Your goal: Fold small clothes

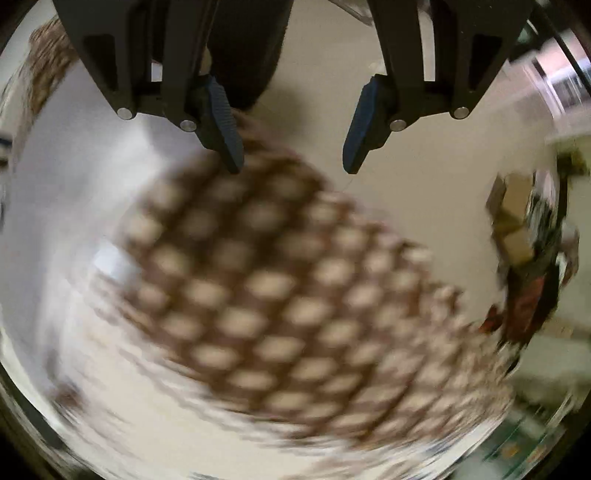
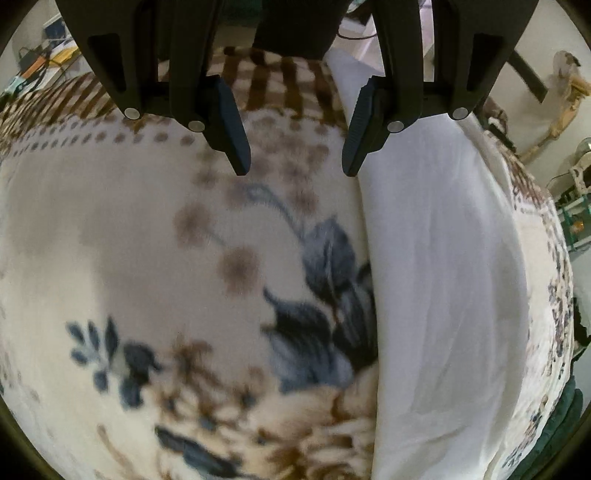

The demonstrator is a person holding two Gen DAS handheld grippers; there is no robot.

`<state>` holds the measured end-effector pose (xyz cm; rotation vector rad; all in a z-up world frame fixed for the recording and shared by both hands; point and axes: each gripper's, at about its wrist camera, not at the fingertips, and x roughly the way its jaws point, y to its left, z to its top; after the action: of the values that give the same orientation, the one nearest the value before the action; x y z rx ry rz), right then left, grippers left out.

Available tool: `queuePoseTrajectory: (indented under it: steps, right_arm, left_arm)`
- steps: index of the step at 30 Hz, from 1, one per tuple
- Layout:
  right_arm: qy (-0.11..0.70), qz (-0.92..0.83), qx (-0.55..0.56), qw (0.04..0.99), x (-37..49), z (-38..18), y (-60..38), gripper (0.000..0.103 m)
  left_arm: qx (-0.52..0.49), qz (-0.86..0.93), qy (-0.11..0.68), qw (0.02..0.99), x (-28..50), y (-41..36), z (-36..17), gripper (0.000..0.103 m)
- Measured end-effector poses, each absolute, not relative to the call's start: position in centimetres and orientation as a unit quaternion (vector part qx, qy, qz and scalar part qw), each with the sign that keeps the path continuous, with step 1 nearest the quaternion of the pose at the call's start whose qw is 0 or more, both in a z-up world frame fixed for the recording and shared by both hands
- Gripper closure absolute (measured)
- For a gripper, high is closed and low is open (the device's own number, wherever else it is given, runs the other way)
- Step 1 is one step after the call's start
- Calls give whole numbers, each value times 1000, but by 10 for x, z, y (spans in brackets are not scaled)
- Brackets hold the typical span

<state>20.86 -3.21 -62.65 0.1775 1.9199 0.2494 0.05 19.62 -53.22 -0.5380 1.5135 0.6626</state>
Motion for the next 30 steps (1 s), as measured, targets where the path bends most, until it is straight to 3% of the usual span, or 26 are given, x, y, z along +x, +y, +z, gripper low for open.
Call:
queuePoseTrajectory:
  steps: [4, 9, 10, 11, 12, 13, 14, 18, 23, 25, 27, 28, 29, 30]
  right_arm:
    - [827, 136, 79, 540, 184, -631, -20, 49]
    - [841, 161, 85, 509, 150, -643, -3, 49]
    - [841, 161, 90, 509, 144, -646, -1, 51]
    - [839, 161, 94, 511, 142, -647, 1, 62]
    - [837, 165, 100, 512, 137, -647, 3, 69]
    - [838, 166, 98, 511, 133, -647, 2, 88]
    - [836, 162, 90, 516, 130, -646, 1, 101]
    - [835, 137, 86, 527, 113, -634, -17, 102]
    - [855, 118, 65, 501, 115, -639, -48, 103]
    - [849, 131, 104, 501, 132, -627, -63, 99]
    - [835, 152, 118, 515, 152, -610, -68, 81]
    - [825, 161, 128, 526, 166, -601, -73, 64]
    - [814, 169, 139, 538, 181, -594, -80, 53]
    - [797, 178, 155, 556, 200, -584, -87, 50]
  left_arm:
    - [-324, 256, 633, 655, -1, 217, -520, 51]
    - [-275, 150, 645, 697, 41, 175, -516, 50]
    - [-253, 138, 651, 703, 51, 161, -523, 61]
    - [-251, 132, 650, 705, 56, 155, -528, 102]
    - [-257, 133, 653, 700, 59, 153, -532, 103]
    - [-278, 136, 646, 698, 59, 154, -534, 103]
    - [-298, 138, 632, 701, 57, 156, -532, 103]
    - [-379, 191, 625, 656, 6, 205, -526, 103]
    - [-375, 212, 646, 630, -39, 233, -528, 103]
    - [-370, 201, 641, 642, -35, 248, -519, 98]
    - [-362, 174, 630, 664, -15, 258, -505, 84]
    - [-361, 162, 622, 675, -6, 263, -500, 68]
    - [-359, 147, 612, 689, 7, 265, -493, 50]
    - [-357, 126, 597, 708, 30, 268, -485, 45]
